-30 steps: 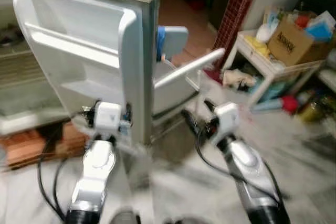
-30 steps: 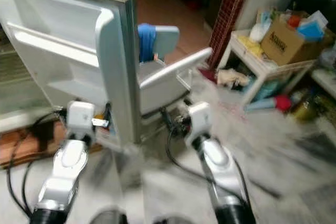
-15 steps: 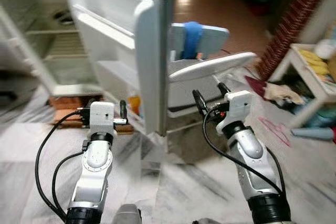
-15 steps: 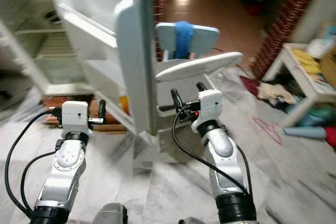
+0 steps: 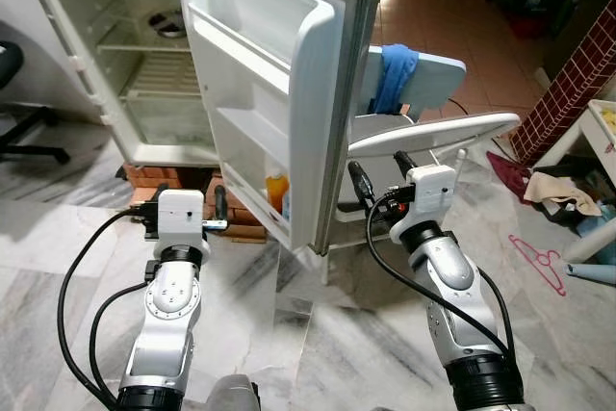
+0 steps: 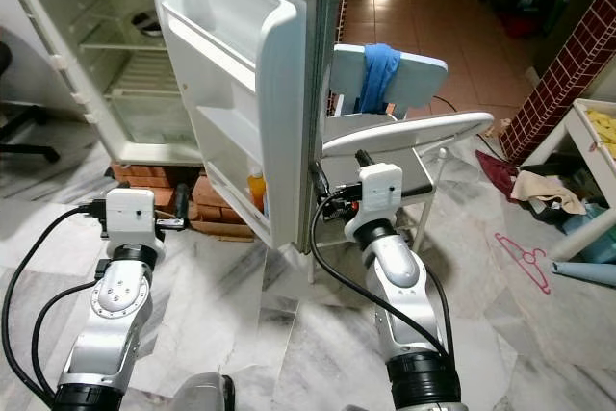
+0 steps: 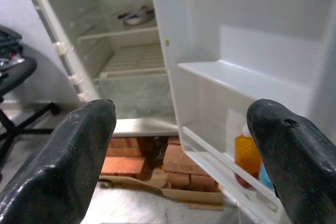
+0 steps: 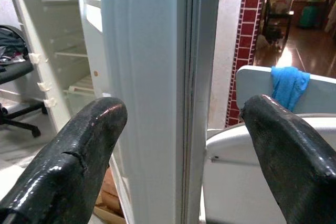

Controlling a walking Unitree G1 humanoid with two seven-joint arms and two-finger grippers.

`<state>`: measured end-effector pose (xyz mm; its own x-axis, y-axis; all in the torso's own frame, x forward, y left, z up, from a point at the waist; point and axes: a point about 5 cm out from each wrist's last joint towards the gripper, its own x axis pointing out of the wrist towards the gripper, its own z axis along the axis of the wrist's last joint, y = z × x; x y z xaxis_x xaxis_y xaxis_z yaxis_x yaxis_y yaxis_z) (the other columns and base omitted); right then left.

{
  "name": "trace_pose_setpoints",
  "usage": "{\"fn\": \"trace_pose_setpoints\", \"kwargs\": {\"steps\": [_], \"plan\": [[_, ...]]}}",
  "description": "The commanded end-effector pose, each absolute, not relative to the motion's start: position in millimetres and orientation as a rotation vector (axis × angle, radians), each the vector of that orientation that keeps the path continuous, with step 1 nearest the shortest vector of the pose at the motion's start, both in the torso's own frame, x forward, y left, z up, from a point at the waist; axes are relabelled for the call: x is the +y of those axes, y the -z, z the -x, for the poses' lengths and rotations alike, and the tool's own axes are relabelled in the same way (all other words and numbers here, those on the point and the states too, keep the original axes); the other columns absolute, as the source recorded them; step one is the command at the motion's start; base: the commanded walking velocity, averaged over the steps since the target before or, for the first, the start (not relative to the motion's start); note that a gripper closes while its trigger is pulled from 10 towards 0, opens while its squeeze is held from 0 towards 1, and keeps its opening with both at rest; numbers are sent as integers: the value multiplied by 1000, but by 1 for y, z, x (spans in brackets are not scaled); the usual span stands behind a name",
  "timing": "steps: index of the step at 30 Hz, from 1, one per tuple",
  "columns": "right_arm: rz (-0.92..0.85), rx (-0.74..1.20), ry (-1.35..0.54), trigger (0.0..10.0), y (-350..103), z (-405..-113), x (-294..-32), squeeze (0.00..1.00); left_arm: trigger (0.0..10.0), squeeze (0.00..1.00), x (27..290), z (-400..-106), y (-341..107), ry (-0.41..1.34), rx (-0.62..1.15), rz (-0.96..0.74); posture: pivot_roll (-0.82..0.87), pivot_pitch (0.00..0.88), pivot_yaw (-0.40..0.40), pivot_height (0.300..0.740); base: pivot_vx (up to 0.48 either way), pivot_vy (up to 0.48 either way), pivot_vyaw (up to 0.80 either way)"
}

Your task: Restocking fridge

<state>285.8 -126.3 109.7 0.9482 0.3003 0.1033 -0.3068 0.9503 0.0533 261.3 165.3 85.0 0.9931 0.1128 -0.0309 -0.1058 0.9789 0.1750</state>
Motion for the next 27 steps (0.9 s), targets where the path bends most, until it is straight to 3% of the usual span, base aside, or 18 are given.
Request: {"fn": "trace_pose_setpoints", "kwargs": {"steps": [1,7,22,27], "plan": [[-73,-86,-329,10000,-107,-281,-129,0,10000,0,166,-259,-87,-108,36,-160,59,57,-27,740,360,0,0],[-50,-84,-342,10000,-104,-278,-130,0,10000,0,166,-258,-86,-110,43,-159,59,56,-29,740,347,0,295],[-36,-97,-355,10000,-110,-288,-128,0,10000,0,172,-250,-79,-142,89,-152,76,59,-39,740,0,0,625],[-24,-103,-298,10000,-112,-296,-127,0,10000,0,174,-249,-80,-147,92,-154,82,68,-39,740,0,0,0]]}}
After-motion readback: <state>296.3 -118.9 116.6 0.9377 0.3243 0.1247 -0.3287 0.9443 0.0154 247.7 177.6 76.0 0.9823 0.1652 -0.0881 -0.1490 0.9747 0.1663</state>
